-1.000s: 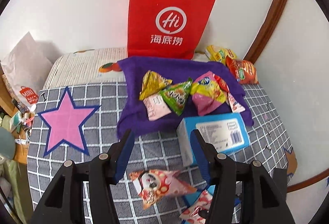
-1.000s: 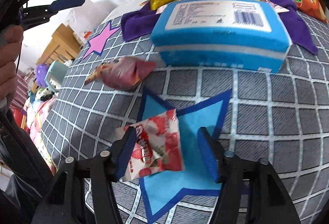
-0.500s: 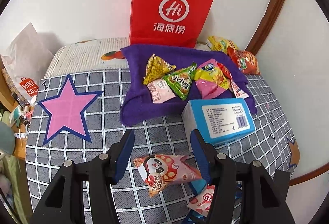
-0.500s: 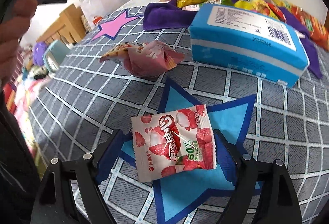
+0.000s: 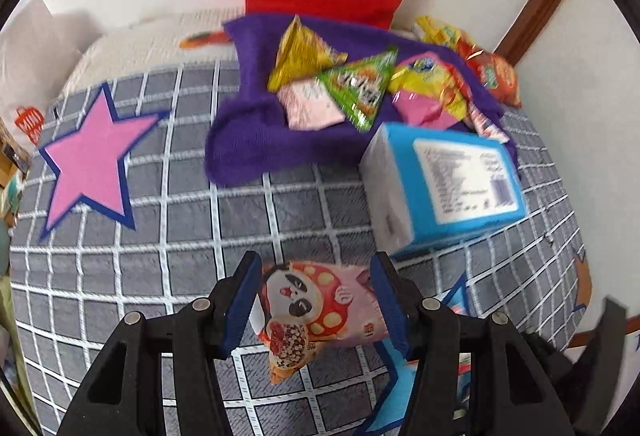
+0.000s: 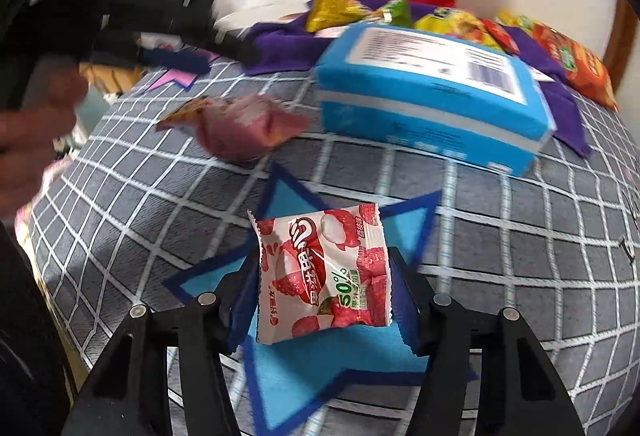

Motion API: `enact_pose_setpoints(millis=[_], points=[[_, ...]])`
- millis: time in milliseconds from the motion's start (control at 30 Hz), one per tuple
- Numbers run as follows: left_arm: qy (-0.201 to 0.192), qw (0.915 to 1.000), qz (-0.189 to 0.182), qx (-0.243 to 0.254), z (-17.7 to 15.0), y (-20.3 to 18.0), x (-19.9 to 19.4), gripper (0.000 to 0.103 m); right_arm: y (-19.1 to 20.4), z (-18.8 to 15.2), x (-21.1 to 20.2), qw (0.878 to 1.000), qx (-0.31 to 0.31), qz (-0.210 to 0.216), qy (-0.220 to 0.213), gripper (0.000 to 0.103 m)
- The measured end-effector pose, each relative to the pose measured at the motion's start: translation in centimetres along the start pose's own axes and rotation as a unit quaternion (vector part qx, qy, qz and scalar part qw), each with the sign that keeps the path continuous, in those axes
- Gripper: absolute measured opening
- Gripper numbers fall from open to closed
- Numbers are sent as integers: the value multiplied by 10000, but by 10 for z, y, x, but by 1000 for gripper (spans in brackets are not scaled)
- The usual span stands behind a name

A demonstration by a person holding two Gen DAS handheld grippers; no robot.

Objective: Organize snacks
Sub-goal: 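Grasp the panda-print packet with the left tool while the right grasps the pink lychee packet, then carry the panda packet and lychee packet over the purple towel with both tools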

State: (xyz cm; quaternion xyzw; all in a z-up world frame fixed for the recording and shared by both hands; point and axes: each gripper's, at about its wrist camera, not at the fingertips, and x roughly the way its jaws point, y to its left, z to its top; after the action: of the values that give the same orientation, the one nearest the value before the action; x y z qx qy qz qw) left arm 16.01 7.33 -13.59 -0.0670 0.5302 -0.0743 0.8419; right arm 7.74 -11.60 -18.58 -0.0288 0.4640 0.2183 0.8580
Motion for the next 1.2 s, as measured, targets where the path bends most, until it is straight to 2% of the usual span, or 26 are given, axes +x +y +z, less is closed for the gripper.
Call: enact_pose_setpoints(millis=[200,333,433,533,633,700,800,833,933,1200], points=[[99,9998,128,109,-15,-2,12,59,-30,-4,-11,9991,386,-116,-89,58],[7,9989,280,364,-28,-10,12,67,-43,-4,-14,9981,603,8,-108,58],[21,9987,343,370,-33,-10,12,68,-45,-6,-16,9979,633,12,-121,58],[7,9989,302,358,-40,-8,13,74,-48,-7,-17,9977,661,11,-112,58],[259,9992,26,301,-46,-6,23,75,-50,-6,-16,9974,704,17,-126,58],[127,9995,24,293,-49,-7,24,75,-52,-5,-17,9972,737,9,-141,59],[46,9993,34,367,-49,-11,22,68,-53,-6,-20,9970,759,-11,-158,58],[34,9993,-7,373,-48,-12,21,61,-54,-6,-21,9969,771,-31,-175,58],[-30,9990,-20,443,-44,-18,18,53,-58,-5,-26,9963,822,-43,-230,58],[-253,9988,-72,422,-34,-18,2,49,-68,-1,-37,9953,903,-57,-344,58]])
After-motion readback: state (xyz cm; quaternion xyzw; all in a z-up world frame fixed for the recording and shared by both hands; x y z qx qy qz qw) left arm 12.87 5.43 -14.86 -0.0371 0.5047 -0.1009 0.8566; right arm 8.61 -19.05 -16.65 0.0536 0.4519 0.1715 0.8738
